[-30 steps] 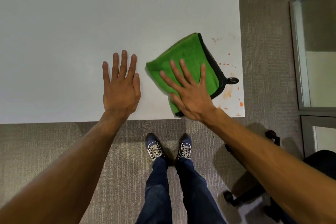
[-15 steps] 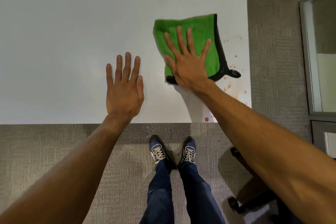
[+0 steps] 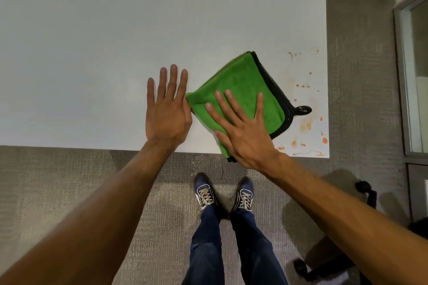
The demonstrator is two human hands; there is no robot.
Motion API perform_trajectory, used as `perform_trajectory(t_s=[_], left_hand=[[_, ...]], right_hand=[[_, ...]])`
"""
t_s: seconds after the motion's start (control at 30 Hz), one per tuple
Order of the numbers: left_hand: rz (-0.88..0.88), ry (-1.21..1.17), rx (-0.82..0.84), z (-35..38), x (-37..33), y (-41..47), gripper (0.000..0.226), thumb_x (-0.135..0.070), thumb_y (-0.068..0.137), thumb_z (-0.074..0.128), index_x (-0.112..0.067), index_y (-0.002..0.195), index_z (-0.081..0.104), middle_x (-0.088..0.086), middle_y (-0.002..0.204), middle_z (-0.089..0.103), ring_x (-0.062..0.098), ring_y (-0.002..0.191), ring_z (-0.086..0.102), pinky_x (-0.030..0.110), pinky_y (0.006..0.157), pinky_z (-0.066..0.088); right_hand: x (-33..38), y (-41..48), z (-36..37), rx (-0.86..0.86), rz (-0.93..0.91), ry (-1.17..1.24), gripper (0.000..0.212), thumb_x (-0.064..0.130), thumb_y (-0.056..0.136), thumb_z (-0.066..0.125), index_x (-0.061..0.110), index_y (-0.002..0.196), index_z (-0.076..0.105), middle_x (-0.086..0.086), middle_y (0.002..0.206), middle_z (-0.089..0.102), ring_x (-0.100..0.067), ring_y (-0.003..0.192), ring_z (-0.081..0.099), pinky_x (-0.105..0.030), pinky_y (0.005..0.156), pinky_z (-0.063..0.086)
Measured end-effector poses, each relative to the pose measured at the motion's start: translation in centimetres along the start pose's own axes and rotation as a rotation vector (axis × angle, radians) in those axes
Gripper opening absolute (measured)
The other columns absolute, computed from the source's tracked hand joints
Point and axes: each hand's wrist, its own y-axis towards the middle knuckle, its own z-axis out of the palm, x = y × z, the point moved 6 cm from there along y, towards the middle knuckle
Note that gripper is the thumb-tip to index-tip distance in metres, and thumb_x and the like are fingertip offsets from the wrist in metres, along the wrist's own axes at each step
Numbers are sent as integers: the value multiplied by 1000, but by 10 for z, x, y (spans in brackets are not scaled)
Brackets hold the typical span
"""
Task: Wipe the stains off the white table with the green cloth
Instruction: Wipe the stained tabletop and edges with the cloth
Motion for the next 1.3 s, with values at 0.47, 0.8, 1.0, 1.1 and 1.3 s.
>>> perform_trajectory(t_s=[0.47,0.8,1.0,1.1,1.3], left_hand=[[-12,-46,-5,-1,2,0,59,-36,110,18,-19,165,7,6,174,3,25,161,0,51,130,5],[-11,-54,19,-1,1,-2,59,-37,109,13,-18,165,4,7,174,1,26,161,-2,54,129,6],[-22,-34,42,1,-14,11,63,-44,109,10,-17,165,-1,6,174,-3,26,161,-6,54,129,1],[-42,-37,30,2,-26,28,60,-42,110,10,-18,165,0,5,174,-2,28,161,-5,56,129,1],[-48,-64,13,7,-57,52,62,-45,108,6,-20,165,2,6,174,-1,27,161,-4,55,129,0]], right_hand=[[-62,83,-18,-14,285,58,57,49,107,15,33,161,9,-1,171,3,-24,158,-1,-83,109,4],[-16,-49,3,80,53,-28,59,52,106,17,33,161,4,-1,171,-3,-25,158,-2,-81,109,7],[-54,-8,-3,50,178,-34,59,56,106,13,37,160,2,0,171,-4,-26,158,-5,-84,106,5],[-74,16,-6,1,238,-29,58,56,106,16,39,160,4,0,171,-2,-26,158,-5,-85,106,5],[-113,53,-15,-57,398,21,60,64,102,19,46,158,7,-2,171,1,-30,157,-4,-88,103,6]])
